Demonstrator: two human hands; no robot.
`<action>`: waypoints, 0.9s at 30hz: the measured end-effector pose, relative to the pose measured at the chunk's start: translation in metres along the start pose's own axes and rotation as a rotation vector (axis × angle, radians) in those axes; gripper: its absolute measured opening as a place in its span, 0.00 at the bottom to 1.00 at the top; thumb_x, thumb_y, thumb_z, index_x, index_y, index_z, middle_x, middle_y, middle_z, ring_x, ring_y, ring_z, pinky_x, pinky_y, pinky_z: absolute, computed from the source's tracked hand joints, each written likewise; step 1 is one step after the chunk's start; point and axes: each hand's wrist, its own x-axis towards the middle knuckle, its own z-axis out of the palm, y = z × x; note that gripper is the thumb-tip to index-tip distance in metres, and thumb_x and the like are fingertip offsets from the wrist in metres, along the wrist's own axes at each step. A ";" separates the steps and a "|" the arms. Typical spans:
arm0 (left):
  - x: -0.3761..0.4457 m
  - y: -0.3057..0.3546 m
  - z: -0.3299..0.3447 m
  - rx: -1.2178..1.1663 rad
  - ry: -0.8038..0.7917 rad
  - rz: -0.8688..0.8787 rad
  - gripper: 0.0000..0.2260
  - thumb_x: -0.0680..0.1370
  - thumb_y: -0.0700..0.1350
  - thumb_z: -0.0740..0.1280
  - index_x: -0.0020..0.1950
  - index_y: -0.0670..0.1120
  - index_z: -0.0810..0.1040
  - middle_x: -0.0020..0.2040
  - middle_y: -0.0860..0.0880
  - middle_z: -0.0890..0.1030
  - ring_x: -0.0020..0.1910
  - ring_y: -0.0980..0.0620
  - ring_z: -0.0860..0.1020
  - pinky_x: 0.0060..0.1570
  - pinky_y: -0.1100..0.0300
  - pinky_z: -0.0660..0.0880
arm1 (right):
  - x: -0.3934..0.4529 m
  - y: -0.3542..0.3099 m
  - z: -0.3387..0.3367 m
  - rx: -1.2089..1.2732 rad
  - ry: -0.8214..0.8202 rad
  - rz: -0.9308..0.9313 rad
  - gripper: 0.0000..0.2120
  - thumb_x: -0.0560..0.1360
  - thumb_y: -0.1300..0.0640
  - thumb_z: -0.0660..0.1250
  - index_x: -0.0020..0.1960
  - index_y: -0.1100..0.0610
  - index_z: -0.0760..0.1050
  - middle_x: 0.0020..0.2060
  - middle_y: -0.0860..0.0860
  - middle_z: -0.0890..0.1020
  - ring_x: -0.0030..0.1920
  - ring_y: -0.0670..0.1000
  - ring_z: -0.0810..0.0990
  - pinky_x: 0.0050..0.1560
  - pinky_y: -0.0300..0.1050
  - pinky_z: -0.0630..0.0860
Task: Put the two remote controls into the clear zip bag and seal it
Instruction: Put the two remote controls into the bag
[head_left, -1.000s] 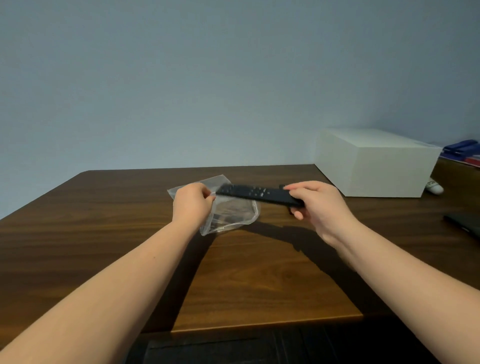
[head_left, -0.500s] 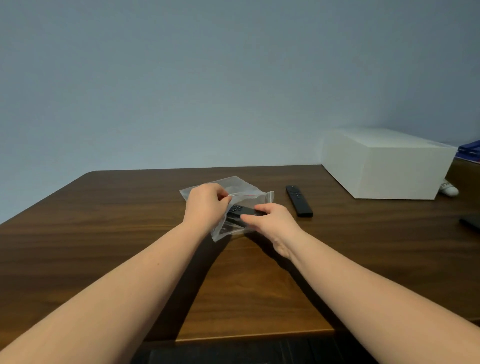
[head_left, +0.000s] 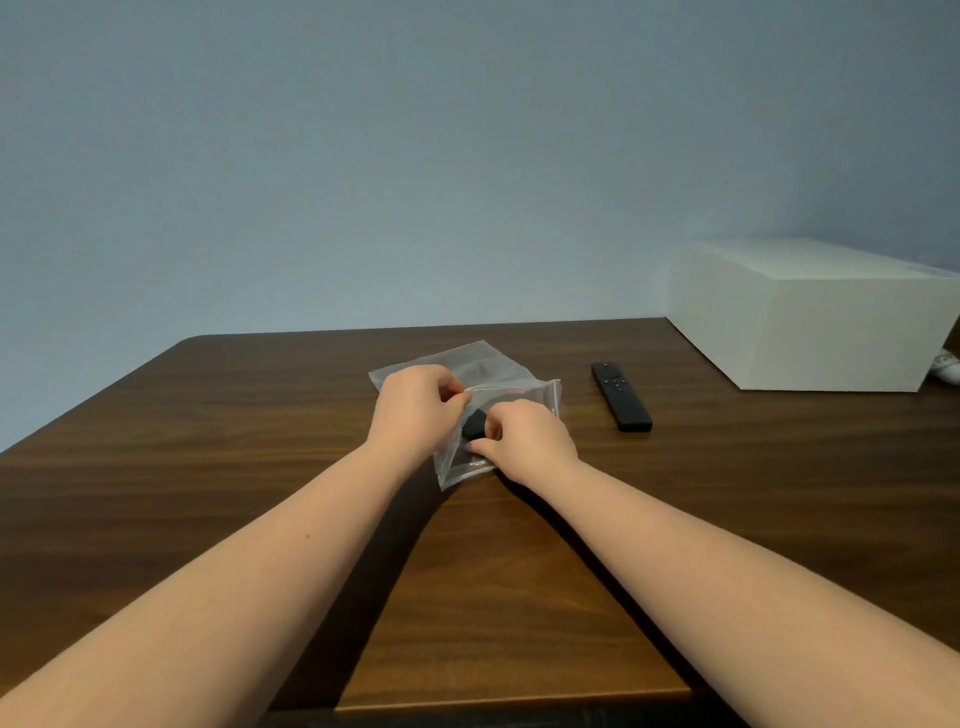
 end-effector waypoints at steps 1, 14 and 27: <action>0.000 -0.001 0.000 0.002 0.001 0.005 0.08 0.76 0.45 0.68 0.50 0.44 0.83 0.47 0.47 0.84 0.46 0.51 0.79 0.49 0.58 0.76 | 0.002 -0.001 0.003 -0.003 -0.008 -0.025 0.10 0.74 0.47 0.67 0.45 0.54 0.78 0.41 0.51 0.79 0.43 0.52 0.78 0.43 0.47 0.78; 0.002 -0.008 0.003 0.015 0.005 0.020 0.07 0.76 0.45 0.68 0.50 0.44 0.82 0.46 0.46 0.84 0.43 0.53 0.78 0.45 0.62 0.73 | 0.004 0.006 0.006 -0.038 0.046 -0.140 0.11 0.77 0.58 0.59 0.54 0.54 0.80 0.49 0.53 0.77 0.51 0.55 0.76 0.50 0.52 0.77; -0.003 0.005 0.011 -0.007 0.032 0.014 0.09 0.76 0.48 0.67 0.50 0.44 0.83 0.45 0.47 0.85 0.42 0.53 0.79 0.46 0.58 0.77 | -0.018 0.104 -0.043 -0.107 0.348 0.303 0.23 0.74 0.42 0.65 0.62 0.55 0.73 0.55 0.54 0.80 0.57 0.57 0.76 0.52 0.52 0.77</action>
